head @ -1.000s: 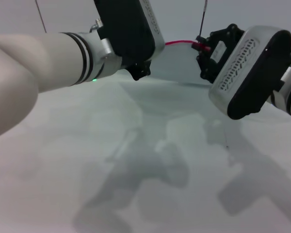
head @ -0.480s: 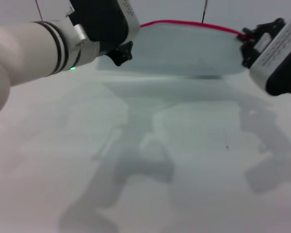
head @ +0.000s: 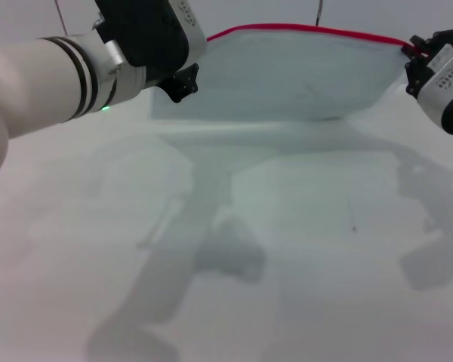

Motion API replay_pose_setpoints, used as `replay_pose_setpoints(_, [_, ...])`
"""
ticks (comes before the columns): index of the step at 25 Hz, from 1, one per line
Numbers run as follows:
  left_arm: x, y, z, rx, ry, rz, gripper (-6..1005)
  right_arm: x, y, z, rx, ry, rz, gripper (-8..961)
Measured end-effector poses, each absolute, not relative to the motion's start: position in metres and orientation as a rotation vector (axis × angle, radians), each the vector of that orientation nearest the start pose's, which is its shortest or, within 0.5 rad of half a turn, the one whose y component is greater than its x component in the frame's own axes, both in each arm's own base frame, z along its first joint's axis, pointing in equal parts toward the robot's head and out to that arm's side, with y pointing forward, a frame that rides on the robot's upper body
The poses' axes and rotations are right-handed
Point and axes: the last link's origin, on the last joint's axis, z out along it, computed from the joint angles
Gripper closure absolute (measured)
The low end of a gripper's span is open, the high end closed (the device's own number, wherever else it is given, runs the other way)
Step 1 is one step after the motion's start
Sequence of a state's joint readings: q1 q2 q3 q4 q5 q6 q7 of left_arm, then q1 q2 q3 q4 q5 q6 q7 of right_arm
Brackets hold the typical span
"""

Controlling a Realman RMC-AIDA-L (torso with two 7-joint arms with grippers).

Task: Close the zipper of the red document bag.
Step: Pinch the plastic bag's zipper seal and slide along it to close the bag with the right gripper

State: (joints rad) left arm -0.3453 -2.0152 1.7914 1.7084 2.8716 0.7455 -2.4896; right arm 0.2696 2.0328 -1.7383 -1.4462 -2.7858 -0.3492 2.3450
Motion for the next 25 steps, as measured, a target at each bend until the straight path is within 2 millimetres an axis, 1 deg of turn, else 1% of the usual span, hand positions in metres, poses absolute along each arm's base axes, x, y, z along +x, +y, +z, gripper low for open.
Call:
replay_pose_setpoints(9, [-0.1147,0.3739,0.0224,-2.159,0.079,0.129,814,0.1816,0.3937,0.0291,-1.997,-0.033,-0.078,855])
replay_pose_setpoints(25, [-0.1120,0.3767,0.0265,-2.137,0.078,0.102,801,0.1849,0.3950,0.0311,-1.992,-0.026,-0.087,804])
